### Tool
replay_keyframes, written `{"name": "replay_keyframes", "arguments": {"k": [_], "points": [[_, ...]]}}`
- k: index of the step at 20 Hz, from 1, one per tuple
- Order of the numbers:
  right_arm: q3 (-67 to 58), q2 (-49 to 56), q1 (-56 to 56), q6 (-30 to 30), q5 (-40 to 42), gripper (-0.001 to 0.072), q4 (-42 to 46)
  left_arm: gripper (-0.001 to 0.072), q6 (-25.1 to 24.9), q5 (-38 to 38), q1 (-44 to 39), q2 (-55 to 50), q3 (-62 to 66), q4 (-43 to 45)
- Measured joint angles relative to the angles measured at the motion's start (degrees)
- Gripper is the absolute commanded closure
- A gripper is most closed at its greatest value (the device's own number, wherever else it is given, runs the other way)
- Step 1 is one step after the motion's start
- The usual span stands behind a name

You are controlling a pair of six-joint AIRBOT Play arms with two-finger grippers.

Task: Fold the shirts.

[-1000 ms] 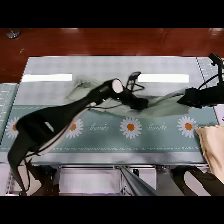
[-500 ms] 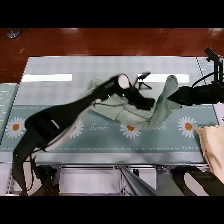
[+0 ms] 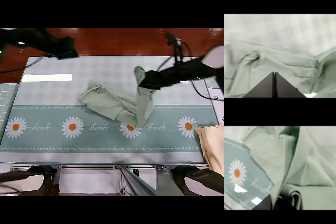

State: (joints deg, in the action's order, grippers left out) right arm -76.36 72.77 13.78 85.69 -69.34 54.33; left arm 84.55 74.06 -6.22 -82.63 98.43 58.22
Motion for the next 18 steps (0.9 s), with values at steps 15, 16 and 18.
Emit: {"name": "replay_keyframes", "arguments": {"k": [15,16,18], "points": [[-40.4,45.1,15.7,4.1,-0.2,0.0085,-11.2,0.0680,0.1,-17.3,5.1,53.0,-63.1,-2.8],[-40.7,44.9,14.7,3.6,-1.9,0.0085,-12.2,0.0680,0.3,-18.8,5.1,52.9,-64.7,-3.3],[-41.1,42.7,11.3,2.8,-6.9,0.0085,-13.2,0.0680,0.6,-20.7,5.1,52.3,-66.5,-3.7]]}}
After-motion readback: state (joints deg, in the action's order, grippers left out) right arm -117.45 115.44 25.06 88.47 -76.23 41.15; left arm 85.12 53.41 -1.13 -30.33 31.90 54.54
